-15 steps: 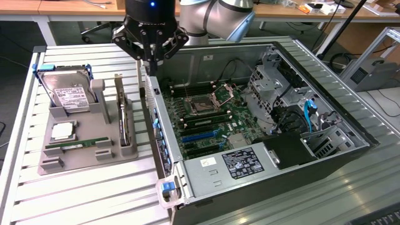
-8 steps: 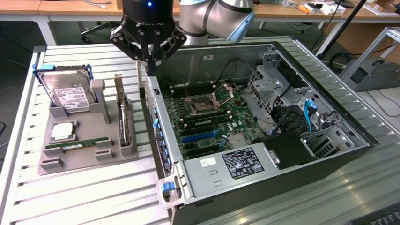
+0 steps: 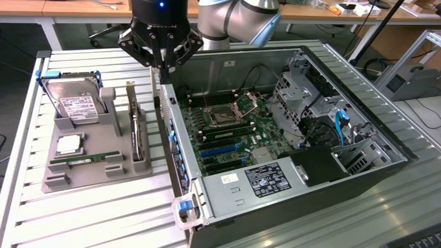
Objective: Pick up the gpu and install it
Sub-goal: 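Reach for the gpu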
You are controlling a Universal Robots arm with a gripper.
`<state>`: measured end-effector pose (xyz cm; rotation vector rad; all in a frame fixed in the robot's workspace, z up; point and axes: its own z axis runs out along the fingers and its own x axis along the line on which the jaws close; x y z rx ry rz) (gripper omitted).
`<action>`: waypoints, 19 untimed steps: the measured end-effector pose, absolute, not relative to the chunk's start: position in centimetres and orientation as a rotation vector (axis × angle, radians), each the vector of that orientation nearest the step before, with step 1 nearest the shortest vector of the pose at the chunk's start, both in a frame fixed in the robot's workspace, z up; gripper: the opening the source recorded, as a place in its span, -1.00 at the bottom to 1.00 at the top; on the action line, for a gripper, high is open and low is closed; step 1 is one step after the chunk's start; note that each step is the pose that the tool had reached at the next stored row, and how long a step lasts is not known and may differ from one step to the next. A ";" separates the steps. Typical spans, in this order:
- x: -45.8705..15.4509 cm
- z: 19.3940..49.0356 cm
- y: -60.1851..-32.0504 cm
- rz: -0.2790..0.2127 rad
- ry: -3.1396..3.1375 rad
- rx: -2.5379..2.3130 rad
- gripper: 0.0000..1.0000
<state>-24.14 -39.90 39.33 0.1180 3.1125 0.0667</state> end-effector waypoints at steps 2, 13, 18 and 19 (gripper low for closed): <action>-24.2 39.3 -39.9 0.067 3.113 0.118 -0.79; -25.0 39.3 -39.9 0.067 3.112 0.118 -0.79; -25.3 39.3 -39.9 0.067 3.113 0.118 -0.79; -25.3 39.3 -39.9 0.067 3.113 0.118 -0.79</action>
